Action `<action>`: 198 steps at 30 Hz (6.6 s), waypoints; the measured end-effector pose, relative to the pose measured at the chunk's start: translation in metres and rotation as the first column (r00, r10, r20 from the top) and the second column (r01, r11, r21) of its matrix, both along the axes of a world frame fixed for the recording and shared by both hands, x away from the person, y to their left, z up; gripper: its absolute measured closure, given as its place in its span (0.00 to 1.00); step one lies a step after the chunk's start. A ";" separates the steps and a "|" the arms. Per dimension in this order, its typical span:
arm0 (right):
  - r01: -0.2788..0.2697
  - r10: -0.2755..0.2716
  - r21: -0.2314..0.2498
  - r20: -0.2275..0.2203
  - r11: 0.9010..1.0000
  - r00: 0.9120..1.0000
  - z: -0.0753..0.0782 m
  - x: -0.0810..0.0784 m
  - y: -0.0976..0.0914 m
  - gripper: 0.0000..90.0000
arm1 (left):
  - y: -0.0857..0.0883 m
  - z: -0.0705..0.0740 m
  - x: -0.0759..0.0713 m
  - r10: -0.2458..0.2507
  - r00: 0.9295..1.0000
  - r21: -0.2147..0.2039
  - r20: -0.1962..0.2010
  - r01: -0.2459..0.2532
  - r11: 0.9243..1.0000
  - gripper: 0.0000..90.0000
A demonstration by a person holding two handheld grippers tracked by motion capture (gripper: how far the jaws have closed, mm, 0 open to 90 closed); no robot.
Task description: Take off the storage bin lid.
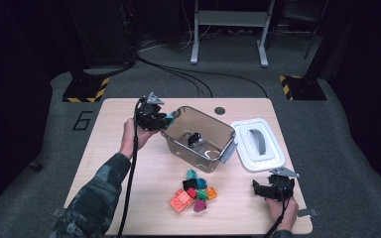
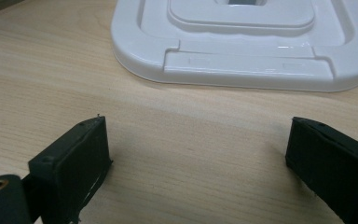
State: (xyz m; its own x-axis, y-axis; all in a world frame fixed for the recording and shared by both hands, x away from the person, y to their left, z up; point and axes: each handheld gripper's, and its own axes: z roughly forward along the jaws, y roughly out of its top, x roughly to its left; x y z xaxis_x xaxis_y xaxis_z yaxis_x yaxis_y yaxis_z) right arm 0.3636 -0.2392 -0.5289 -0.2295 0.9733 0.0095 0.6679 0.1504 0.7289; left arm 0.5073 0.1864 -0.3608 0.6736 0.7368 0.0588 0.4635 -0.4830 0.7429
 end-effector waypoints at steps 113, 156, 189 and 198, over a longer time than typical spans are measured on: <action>0.005 -0.005 0.000 0.002 1.000 1.000 0.000 0.000 0.000 0.07 | -0.013 -0.124 -0.169 -0.042 0.973 0.099 -0.226 0.066 0.993 0.29; 0.006 -0.006 0.001 0.004 1.000 1.000 0.000 0.000 -0.001 0.08 | -0.001 -0.105 -0.138 -0.043 0.969 0.096 -0.242 0.068 0.993 0.65; 0.005 -0.005 0.001 0.005 1.000 1.000 0.000 0.000 -0.001 0.08 | 0.021 -0.033 -0.075 -0.005 0.993 0.003 -0.118 0.005 1.000 0.66; 0.005 -0.005 0.001 0.005 1.000 1.000 0.000 0.000 -0.001 0.08 | 0.019 -0.008 -0.063 0.002 0.997 0.005 -0.081 -0.001 1.000 0.66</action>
